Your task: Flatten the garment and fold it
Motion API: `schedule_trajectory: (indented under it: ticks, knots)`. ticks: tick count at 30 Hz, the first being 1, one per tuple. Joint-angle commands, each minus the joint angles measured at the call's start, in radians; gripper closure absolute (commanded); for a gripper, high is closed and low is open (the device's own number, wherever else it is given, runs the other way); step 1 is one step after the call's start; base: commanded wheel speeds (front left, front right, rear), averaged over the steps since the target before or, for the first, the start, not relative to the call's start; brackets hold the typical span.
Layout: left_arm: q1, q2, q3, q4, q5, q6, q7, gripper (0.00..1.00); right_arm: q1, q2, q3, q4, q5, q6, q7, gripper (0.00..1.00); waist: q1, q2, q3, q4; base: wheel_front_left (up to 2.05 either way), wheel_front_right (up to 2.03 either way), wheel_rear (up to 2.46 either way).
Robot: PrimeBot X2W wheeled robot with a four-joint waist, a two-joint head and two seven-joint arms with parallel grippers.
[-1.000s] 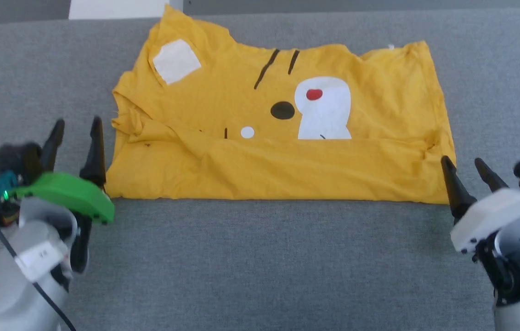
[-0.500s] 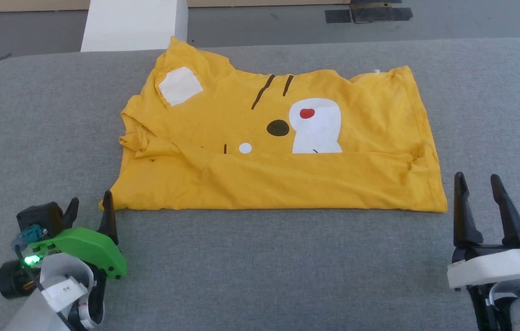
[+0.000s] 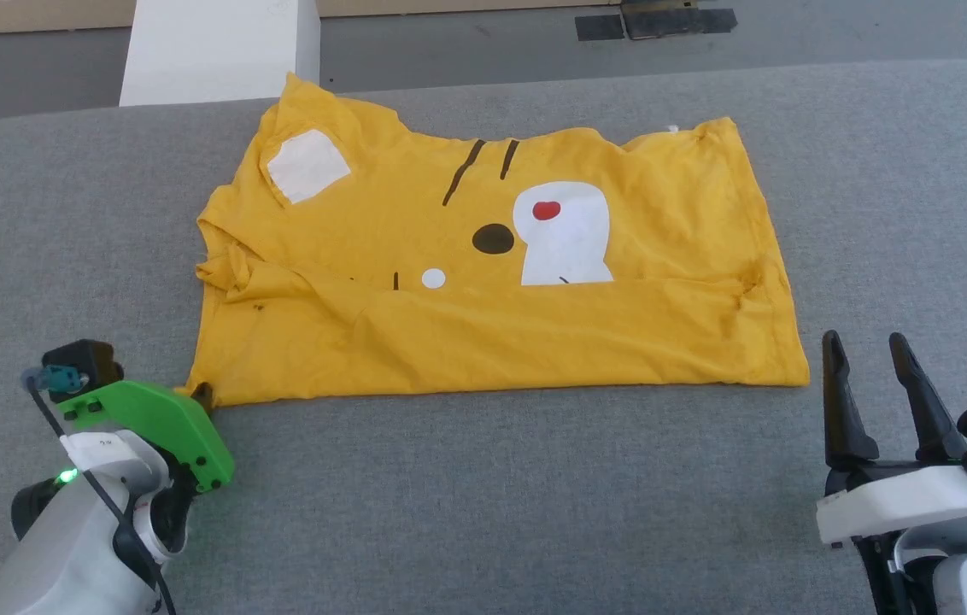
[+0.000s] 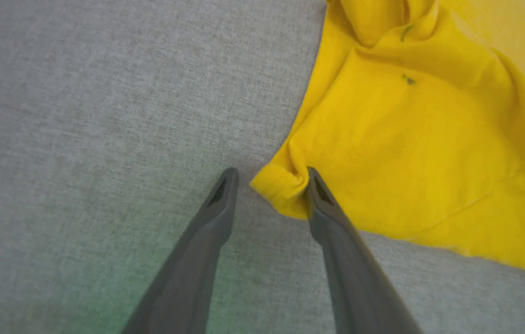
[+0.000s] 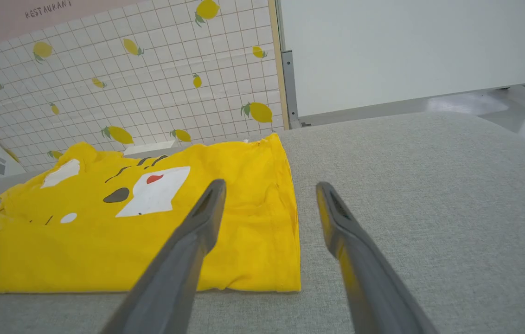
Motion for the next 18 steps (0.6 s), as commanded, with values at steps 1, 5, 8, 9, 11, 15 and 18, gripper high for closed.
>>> schedule_trajectory:
  ticks: [1, 5, 8, 9, 11, 15, 18]
  knots:
    - [0.028, -0.023, -0.032, 0.015, -0.015, -0.016, 0.033, 1.00, -0.010, 0.002, -0.006, 0.006, -0.010, -0.001, 0.006, 0.00, 0.0000, 0.0000, -0.001, 0.001, 0.00, 0.00, 0.00]
    - [0.031, -0.020, -0.036, -0.001, -0.011, -0.023, 0.023, 1.00, -0.044, 0.002, -0.024, 0.043, -0.027, -0.001, 0.045, 0.00, 0.0000, 0.0000, 0.002, 0.007, 0.00, 0.00, 0.00]
    - [0.029, -0.023, -0.038, -0.010, -0.007, -0.025, 0.013, 1.00, -0.092, 0.002, -0.040, 0.099, -0.033, -0.001, 0.119, 0.00, 0.0000, 0.0000, 0.007, 0.015, 0.00, 0.00, 0.00]
    - [0.028, -0.024, -0.040, -0.013, -0.005, -0.027, 0.012, 1.00, -0.115, 0.002, -0.050, 0.123, -0.034, -0.001, 0.155, 0.00, 0.0000, 0.0000, 0.009, 0.018, 0.00, 0.00, 0.00]
    - [0.025, -0.025, -0.043, -0.019, -0.002, -0.030, 0.008, 1.00, -0.156, 0.002, -0.070, 0.177, -0.035, -0.001, 0.244, 0.00, 0.0000, 0.0000, 0.015, 0.024, 0.00, 0.00, 0.00]
    - [0.018, -0.027, -0.047, -0.025, 0.000, -0.037, 0.004, 1.00, -0.242, 0.002, -0.087, 0.280, -0.014, -0.001, 0.451, 0.00, 0.0000, 0.0000, 0.026, 0.035, 0.00, 0.00, 0.00]
    - [0.013, -0.027, -0.048, -0.028, -0.001, -0.041, 0.002, 1.00, -0.289, 0.002, -0.101, 0.326, -0.043, -0.001, 0.579, 0.00, 0.0000, 0.0000, 0.033, 0.042, 0.00, 0.00, 0.00]
